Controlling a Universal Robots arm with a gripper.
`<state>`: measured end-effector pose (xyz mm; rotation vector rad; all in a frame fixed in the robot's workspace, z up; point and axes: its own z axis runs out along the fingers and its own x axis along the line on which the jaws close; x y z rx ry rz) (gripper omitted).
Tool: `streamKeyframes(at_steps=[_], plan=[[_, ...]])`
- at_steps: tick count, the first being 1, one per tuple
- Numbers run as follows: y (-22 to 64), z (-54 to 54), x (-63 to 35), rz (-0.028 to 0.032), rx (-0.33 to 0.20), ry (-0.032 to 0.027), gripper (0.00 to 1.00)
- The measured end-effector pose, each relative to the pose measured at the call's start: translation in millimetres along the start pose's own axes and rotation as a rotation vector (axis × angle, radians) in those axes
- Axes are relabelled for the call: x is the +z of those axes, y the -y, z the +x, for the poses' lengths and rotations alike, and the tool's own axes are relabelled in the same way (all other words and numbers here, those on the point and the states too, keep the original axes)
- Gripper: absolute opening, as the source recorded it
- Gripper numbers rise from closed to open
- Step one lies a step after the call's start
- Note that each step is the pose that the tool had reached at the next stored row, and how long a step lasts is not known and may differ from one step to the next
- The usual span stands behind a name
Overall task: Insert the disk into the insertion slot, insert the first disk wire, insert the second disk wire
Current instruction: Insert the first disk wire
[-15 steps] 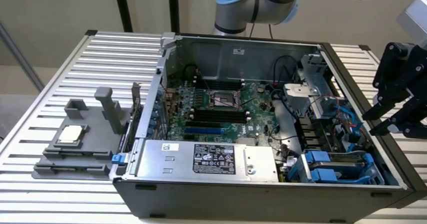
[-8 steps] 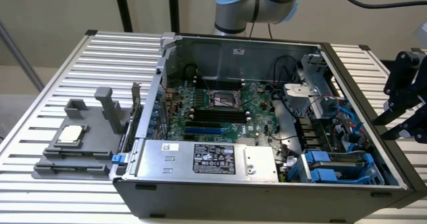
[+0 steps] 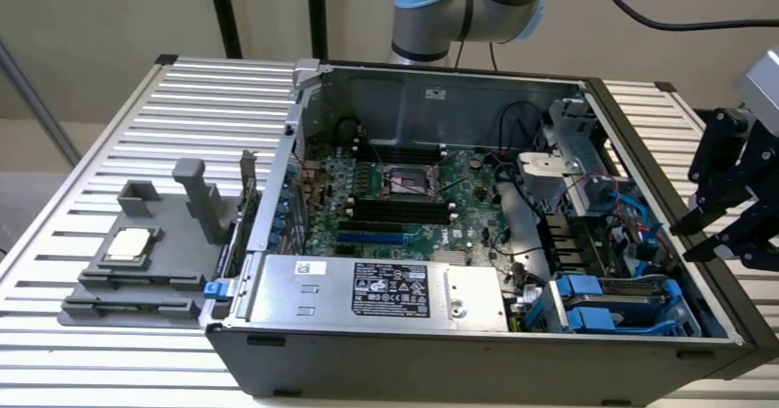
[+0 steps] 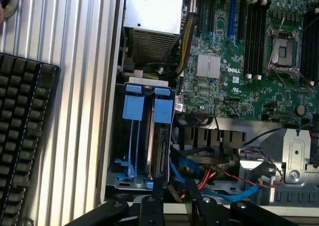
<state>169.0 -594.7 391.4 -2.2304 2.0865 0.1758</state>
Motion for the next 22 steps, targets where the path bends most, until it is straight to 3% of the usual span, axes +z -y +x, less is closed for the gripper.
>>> streamKeyframes(at_steps=[9, 19, 22], plan=[[-4.6, -2.5, 16.9, -0.0007, -0.011, -0.0001, 0.31], [-8.8, -18.6, 37.5, 0.0026, -0.025, -0.0013, 0.31], [-9.8, -20.7, 39.6, 0.0023, -0.029, -0.0014, 0.33]])
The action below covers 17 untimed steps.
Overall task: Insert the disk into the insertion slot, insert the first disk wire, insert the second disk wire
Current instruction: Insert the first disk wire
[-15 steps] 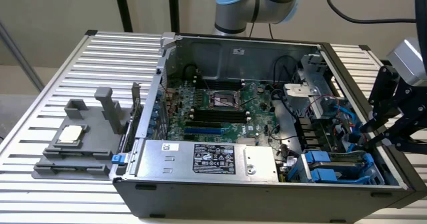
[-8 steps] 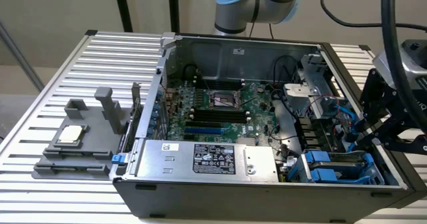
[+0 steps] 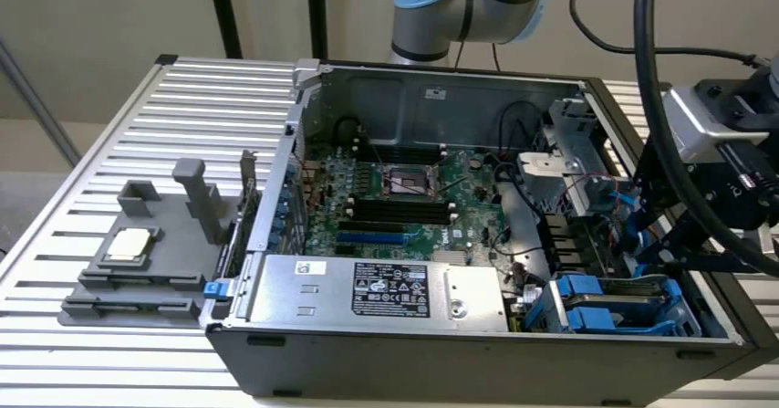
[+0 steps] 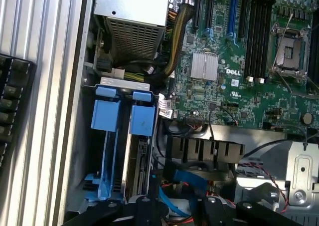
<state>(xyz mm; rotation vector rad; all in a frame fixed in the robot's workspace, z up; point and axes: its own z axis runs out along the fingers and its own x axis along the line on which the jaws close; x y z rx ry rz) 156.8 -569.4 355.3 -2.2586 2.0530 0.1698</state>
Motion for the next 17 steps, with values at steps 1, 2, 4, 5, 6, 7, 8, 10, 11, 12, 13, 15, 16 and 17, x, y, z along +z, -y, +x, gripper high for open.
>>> streamKeyframes(at_steps=[1, 2, 4, 5, 6, 7, 8, 10, 11, 12, 13, 15, 16, 17], plan=[[-0.7, -0.1, 0.0, -0.0004, -0.002, -0.0001, 0.40], [-1.4, -0.2, -0.1, -0.0008, -0.005, -0.0004, 0.40], [-3.4, 0.3, -0.1, -0.0018, -0.012, -0.0005, 0.40], [-4.4, 0.9, -0.2, -0.0021, -0.015, -0.0005, 0.40], [-5.0, 1.8, -0.4, -0.0024, -0.017, -0.0006, 0.40], [-5.3, 3.4, -0.6, -0.0026, -0.018, -0.0007, 0.40], [-5.6, 6.0, -0.9, -0.0027, -0.018, -0.0006, 0.40], [-6.2, 12.5, -1.7, -0.0035, -0.018, -0.0001, 0.40], [-6.2, 15.8, -2.2, -0.0047, -0.018, 0.0006, 0.40], [-5.7, 18.5, -2.7, -0.0060, -0.018, 0.0015, 0.40], [-4.8, 21.2, -3.0, -0.0076, -0.017, 0.0031, 0.40], [-2.5, 25.9, -3.5, -0.0107, -0.017, 0.0063, 0.40], [-1.0, 28.0, -3.7, -0.0120, -0.017, 0.0079, 0.40], [0.5, 29.9, -3.9, -0.0133, -0.017, 0.0094, 0.40]])
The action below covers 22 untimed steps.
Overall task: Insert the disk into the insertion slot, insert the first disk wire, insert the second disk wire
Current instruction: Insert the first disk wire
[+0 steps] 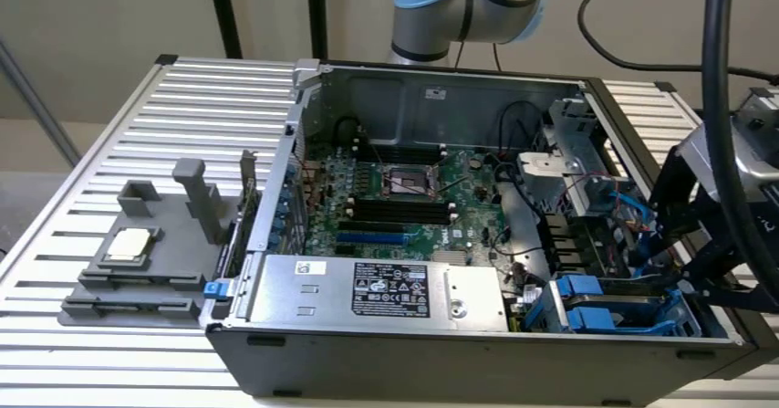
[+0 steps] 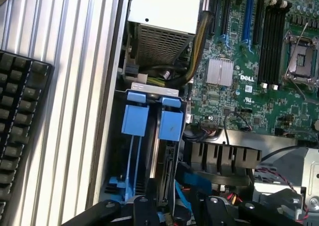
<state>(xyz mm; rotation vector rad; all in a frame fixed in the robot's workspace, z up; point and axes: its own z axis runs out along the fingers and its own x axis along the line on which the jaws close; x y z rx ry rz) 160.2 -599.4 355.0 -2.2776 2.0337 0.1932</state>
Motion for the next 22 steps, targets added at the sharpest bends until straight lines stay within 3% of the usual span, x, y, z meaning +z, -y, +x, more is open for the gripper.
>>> streamKeyframes(at_steps=[10, 15, 22], plan=[[12.4, 8.6, 1.5, -0.0106, -0.003, 0.0155, 0.40], [13.7, 8.9, 2.8, -0.0121, -0.018, 0.0371, 0.40], [17.4, 9.9, 6.6, -0.0145, -0.047, 0.0568, 0.40]])
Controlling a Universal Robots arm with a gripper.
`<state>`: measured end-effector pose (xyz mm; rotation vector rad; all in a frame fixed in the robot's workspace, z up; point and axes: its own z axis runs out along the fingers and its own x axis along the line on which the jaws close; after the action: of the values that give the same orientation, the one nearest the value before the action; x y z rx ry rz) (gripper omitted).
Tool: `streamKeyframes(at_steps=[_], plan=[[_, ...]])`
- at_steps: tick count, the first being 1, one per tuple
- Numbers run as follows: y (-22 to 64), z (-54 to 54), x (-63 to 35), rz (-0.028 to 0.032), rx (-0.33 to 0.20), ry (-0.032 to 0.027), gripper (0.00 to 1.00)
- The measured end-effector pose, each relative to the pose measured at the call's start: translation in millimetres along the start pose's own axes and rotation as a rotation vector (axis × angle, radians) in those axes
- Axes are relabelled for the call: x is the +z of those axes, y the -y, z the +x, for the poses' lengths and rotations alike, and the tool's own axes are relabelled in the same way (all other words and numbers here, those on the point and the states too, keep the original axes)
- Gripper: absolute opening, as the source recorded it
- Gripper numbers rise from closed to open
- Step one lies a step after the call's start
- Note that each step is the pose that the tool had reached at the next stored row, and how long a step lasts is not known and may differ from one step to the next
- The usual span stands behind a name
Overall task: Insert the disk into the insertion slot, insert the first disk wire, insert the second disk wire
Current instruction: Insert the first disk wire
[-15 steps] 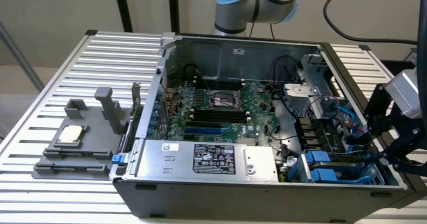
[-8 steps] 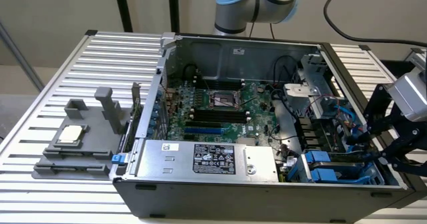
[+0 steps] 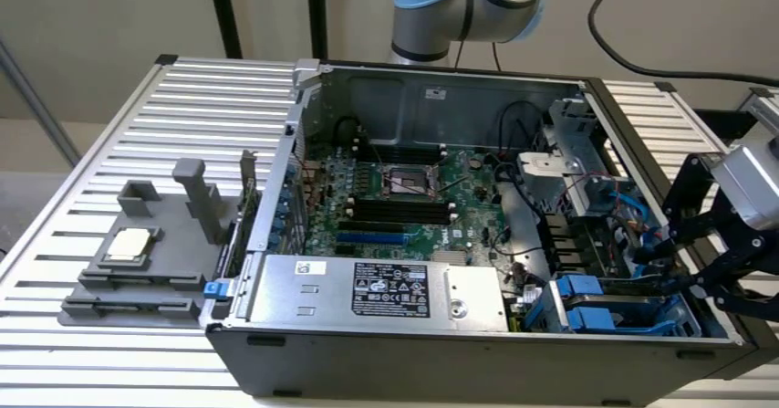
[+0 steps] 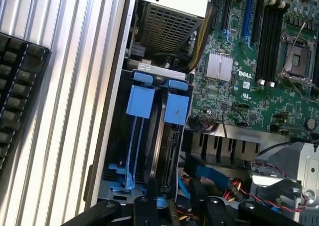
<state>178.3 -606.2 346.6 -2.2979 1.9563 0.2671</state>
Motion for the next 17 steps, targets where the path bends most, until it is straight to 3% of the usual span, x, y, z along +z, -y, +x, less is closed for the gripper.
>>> streamKeyframes(at_steps=[11, 14, 17], plan=[[4.3, 1.7, 4.5, -0.0041, -0.040, 0.0308, 0.40], [4.4, 1.6, 4.5, -0.0049, -0.044, 0.0348, 0.40], [4.4, 1.9, 4.5, -0.0056, -0.046, 0.0349, 0.40]])
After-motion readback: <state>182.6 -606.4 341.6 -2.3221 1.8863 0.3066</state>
